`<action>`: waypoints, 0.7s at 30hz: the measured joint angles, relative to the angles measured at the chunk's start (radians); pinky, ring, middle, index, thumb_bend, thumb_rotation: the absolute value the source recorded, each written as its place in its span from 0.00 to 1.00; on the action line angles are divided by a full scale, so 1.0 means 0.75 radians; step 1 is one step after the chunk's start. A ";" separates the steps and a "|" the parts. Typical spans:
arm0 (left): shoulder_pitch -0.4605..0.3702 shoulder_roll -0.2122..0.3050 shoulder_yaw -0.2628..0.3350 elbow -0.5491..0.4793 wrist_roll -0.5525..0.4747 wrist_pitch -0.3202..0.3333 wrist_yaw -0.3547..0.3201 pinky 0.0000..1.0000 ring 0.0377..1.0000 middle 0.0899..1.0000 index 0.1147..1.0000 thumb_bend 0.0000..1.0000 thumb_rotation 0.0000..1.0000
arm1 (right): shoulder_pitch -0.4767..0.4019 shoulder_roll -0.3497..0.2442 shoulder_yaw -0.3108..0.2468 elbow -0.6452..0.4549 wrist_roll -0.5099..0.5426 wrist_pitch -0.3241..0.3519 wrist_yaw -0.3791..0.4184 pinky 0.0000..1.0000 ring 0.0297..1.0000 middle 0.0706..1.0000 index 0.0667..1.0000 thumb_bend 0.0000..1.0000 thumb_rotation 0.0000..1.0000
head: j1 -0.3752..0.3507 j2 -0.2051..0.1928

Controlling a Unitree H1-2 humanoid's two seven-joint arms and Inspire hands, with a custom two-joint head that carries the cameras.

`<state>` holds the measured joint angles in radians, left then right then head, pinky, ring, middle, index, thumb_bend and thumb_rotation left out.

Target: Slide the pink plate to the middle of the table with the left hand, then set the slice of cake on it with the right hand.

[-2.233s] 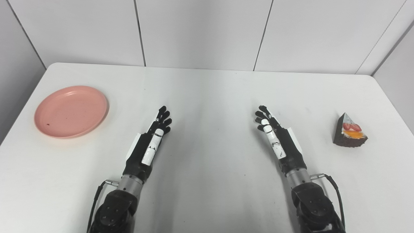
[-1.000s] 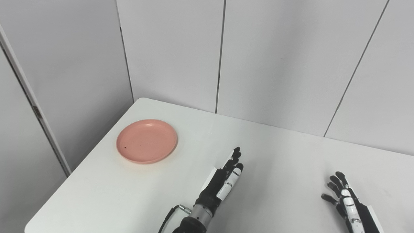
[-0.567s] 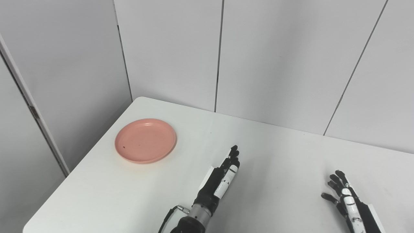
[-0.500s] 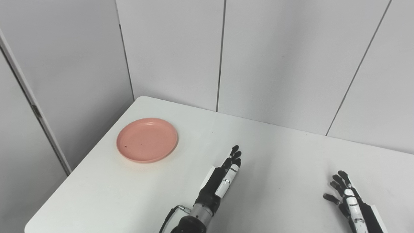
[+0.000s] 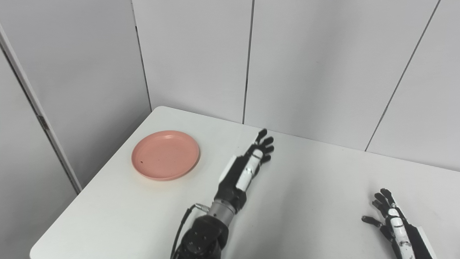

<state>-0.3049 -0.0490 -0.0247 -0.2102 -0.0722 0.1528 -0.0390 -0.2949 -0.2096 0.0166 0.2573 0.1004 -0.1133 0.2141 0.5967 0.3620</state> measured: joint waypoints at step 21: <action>-0.080 0.123 0.307 -0.223 0.001 0.017 0.137 0.93 0.92 0.93 0.92 0.43 1.00 | -0.014 -0.007 -0.006 0.025 0.016 -0.008 0.025 1.00 0.95 0.96 0.98 0.21 1.00 | 0.033 0.018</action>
<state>-0.3647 0.0436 0.2053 -0.3773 -0.0716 0.1653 0.0641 -0.3054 -0.2150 0.0118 0.2762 0.1123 -0.1190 0.2326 0.6212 0.3758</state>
